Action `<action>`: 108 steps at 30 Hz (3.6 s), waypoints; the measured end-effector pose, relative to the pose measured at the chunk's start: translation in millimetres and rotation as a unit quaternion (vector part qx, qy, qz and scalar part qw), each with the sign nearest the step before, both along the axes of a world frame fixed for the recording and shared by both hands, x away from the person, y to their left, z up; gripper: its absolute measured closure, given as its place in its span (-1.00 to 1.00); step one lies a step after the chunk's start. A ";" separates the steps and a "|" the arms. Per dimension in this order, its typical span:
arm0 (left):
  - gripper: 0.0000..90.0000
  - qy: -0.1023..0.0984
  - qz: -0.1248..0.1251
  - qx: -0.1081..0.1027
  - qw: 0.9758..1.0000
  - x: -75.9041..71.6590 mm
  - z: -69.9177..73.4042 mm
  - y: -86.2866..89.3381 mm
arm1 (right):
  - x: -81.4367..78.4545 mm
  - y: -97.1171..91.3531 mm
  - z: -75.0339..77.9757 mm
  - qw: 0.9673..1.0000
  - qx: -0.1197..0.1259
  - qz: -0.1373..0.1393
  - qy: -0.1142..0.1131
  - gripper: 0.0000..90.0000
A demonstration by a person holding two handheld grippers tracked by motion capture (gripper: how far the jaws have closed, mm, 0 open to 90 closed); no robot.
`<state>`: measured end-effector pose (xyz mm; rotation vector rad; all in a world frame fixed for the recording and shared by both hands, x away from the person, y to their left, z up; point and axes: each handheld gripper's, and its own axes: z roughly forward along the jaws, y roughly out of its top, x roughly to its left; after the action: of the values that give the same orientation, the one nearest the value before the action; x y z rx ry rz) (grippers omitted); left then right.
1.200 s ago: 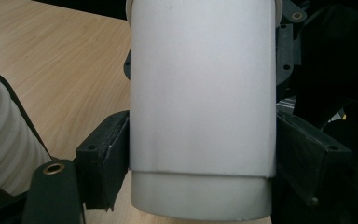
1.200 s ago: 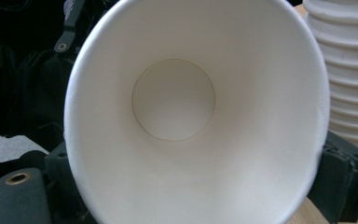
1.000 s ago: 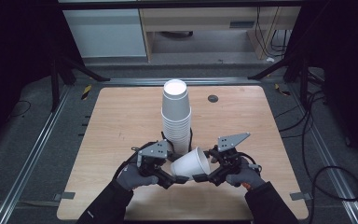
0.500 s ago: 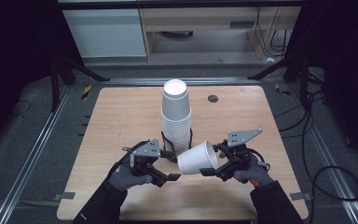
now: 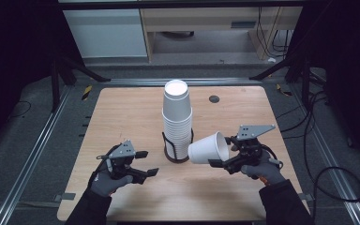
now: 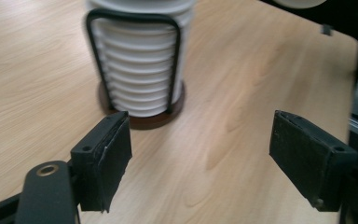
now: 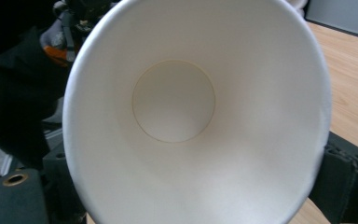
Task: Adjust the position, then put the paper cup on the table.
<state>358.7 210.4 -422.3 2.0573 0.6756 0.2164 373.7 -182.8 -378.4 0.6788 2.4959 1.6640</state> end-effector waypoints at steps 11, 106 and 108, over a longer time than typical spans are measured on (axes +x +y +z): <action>-0.55 0.001 0.054 0.012 0.998 10.3 -8.1 11.0 | 8.1 -18.1 6.2 0.994 -0.040 -0.101 0.001 -0.74; -0.56 0.023 0.131 0.071 0.989 25.4 -29.3 31.1 | 118.9 -62.4 -33.8 0.863 -0.377 -0.304 0.145 -0.76; -0.56 0.024 0.131 0.071 0.989 25.4 -29.6 31.0 | 119.4 -62.6 -35.4 0.861 -0.383 -0.302 0.148 -0.76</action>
<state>384.1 241.3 -451.9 2.1103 0.9848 0.3759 493.0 -245.5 -413.8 1.4377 2.4137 0.3221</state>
